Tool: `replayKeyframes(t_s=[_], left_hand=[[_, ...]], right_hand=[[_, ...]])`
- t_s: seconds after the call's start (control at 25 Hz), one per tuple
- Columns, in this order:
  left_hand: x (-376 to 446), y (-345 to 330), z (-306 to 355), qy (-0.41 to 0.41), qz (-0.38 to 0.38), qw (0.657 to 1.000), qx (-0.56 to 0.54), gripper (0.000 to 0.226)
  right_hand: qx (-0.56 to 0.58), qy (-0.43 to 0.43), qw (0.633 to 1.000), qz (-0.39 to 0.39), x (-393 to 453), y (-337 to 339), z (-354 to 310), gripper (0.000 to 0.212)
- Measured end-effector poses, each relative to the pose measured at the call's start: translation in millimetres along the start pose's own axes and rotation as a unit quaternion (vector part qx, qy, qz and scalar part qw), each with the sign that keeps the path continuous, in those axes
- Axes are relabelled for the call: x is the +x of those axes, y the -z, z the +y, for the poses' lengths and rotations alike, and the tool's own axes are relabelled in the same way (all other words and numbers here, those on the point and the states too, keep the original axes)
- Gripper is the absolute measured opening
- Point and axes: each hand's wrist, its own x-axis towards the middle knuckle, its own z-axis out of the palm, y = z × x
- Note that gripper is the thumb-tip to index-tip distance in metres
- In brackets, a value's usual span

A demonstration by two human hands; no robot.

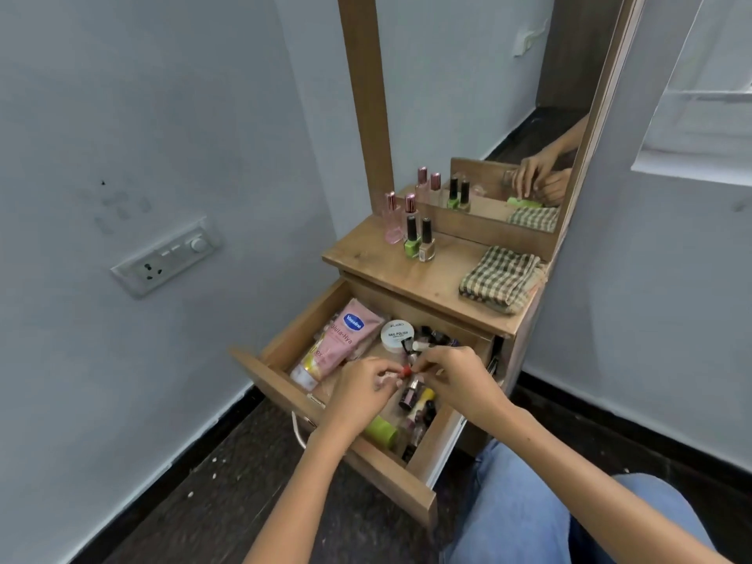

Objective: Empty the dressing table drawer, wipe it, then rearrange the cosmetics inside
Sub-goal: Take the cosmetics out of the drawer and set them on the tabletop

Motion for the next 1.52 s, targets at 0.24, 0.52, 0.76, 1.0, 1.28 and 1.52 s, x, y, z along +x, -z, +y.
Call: replayKeyframes(t_s=[0.24, 0.52, 0.76, 1.0, 1.28, 1.52], left_hand=[[6, 5, 3, 0.027, 0.021, 0.999, -0.035, 0.017], [9, -9, 0, 0.038, -0.004, 0.998, -0.054, 0.022], [14, -13, -2, 0.053, 0.014, 0.993, -0.101, 0.049], [12, -13, 0, 0.056, 0.013, 0.991, -0.12, 0.046], [9, -16, -6, 0.005, 0.004, 0.985, -0.172, 0.043], [7, -16, -5, -0.024, 0.015, 0.983, -0.183, 0.038]], right_hand=[[-0.002, -0.015, 0.997, -0.071, 1, 4, 3, 0.013], [-0.183, -0.057, 0.97, -0.146, 9, 1, -12, 0.026], [-0.245, -0.068, 0.948, -0.191, 17, 2, -20, 0.023], [-0.19, -0.074, 0.971, -0.122, 14, -2, -14, 0.011], [-0.025, -0.094, 0.995, 0.035, 19, 3, -7, 0.008], [0.113, -0.095, 0.986, 0.082, 23, 12, -4, 0.011]])
